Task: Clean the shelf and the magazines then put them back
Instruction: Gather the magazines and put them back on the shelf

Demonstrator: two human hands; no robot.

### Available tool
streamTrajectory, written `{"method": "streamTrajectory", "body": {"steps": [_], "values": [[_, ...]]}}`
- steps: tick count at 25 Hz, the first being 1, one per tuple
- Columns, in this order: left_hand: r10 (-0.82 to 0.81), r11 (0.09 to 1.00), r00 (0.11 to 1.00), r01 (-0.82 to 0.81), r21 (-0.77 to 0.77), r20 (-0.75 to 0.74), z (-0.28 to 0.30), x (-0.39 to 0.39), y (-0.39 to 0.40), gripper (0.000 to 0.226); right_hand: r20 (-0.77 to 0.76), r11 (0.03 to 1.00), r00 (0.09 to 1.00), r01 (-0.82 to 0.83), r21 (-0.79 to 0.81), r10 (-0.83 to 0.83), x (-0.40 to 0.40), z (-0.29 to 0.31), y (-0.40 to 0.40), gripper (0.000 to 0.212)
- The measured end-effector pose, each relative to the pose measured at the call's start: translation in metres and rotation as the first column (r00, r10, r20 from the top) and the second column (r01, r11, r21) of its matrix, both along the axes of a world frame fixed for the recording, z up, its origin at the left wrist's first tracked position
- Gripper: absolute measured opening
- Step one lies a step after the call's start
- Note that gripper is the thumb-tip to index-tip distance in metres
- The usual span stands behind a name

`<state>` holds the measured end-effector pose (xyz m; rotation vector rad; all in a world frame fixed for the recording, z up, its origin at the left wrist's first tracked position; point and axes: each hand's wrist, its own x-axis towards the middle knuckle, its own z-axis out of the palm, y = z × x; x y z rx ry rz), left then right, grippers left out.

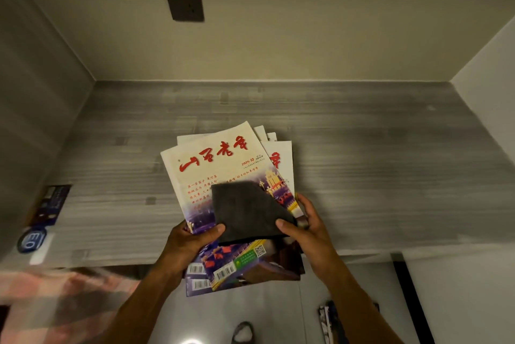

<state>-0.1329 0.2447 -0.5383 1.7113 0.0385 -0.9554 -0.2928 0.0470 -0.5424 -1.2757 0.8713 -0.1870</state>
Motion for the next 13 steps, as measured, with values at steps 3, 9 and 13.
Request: {"method": "streamTrajectory", "body": {"steps": [3, 9, 13], "values": [[-0.025, 0.996, 1.0, 0.025, 0.088, 0.0, -0.015, 0.019, -0.003, 0.046, -0.066, 0.999, 0.997, -0.049, 0.012, 0.05, 0.021, -0.018, -0.005, 0.067], [-0.242, 0.917, 0.967, 0.2, 0.345, 0.083, -0.03, 0.042, -0.005, 0.044, -0.283, 0.977, 0.954, -0.149, -0.153, 0.101, 0.037, -0.049, -0.013, 0.044], [-0.211, 0.92, 0.963, 0.139, 0.367, 0.166, -0.026, 0.024, 0.004, 0.064, -0.277, 0.983, 0.961, -0.062, -0.17, 0.013, 0.02, -0.046, 0.003, 0.054]]}}
